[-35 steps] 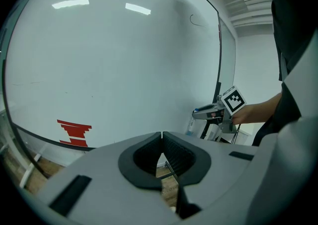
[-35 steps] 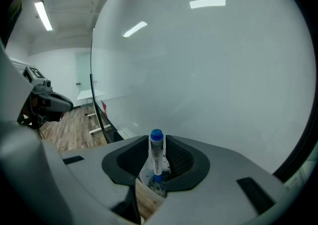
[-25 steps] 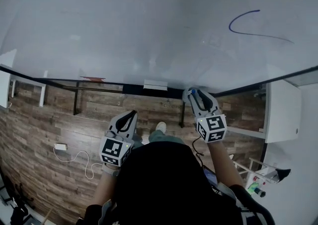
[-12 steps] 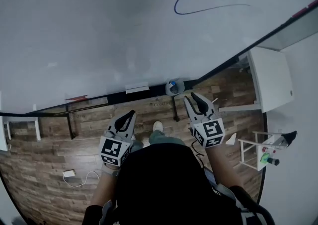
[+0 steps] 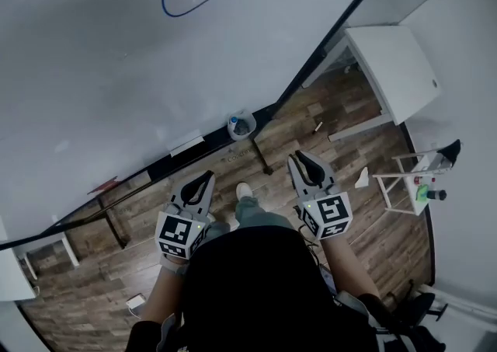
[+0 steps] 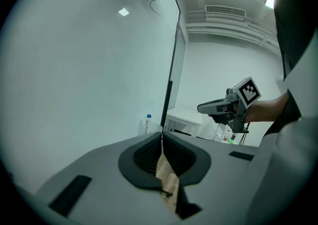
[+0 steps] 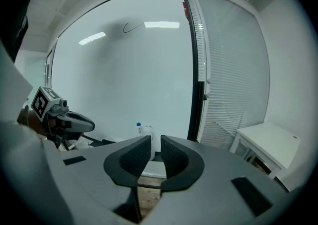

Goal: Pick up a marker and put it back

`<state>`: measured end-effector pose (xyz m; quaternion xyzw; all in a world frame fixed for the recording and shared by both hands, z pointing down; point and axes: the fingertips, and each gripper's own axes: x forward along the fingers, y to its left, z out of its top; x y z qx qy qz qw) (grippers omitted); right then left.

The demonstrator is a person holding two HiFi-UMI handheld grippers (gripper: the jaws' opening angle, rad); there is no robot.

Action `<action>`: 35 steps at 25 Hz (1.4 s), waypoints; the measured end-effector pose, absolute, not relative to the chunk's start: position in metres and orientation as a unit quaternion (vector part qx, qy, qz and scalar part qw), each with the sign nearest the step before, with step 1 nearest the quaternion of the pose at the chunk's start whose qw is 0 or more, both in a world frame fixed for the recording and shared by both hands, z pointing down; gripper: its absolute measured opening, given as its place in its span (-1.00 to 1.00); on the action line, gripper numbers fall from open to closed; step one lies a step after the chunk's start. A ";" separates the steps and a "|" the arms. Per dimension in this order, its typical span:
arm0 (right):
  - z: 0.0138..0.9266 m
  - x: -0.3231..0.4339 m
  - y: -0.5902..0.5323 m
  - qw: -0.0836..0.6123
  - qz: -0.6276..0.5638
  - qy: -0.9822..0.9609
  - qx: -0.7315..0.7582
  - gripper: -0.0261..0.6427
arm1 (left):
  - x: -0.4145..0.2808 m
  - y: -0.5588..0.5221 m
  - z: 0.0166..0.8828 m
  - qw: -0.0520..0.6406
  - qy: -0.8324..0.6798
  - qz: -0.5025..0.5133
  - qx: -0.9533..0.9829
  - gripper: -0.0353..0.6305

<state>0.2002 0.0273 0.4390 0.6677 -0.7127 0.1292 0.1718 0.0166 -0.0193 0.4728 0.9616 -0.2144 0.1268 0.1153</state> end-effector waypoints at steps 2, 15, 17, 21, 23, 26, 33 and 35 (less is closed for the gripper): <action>0.441 0.205 0.041 0.169 0.135 -0.699 0.682 -0.67 | 0.026 -0.016 0.472 0.109 -0.193 0.129 0.967 -0.82; 0.455 0.220 0.097 0.152 0.164 -0.646 0.730 -0.67 | 0.071 0.000 0.472 0.085 -0.105 0.146 0.980 -0.82; 0.455 0.220 0.099 0.150 0.164 -0.646 0.731 -0.67 | 0.075 0.000 0.470 0.085 -0.102 0.143 0.981 -0.82; 0.455 0.221 0.101 0.149 0.165 -0.646 0.730 -0.67 | 0.082 0.001 0.466 0.086 -0.101 0.135 0.982 -0.82; 0.457 0.223 0.101 0.153 0.167 -0.647 0.728 -0.67 | 0.085 0.001 0.465 0.086 -0.101 0.137 0.982 -0.82; 0.458 0.226 0.100 0.154 0.167 -0.649 0.726 -0.67 | 0.089 0.000 0.463 0.077 -0.099 0.137 0.983 -0.82; 0.457 0.232 0.093 0.153 0.165 -0.655 0.721 -0.67 | 0.092 -0.004 0.463 0.073 -0.111 0.146 0.980 -0.82; 0.458 0.234 0.091 0.155 0.165 -0.657 0.719 -0.67 | 0.093 -0.004 0.463 0.071 -0.112 0.147 0.980 -0.82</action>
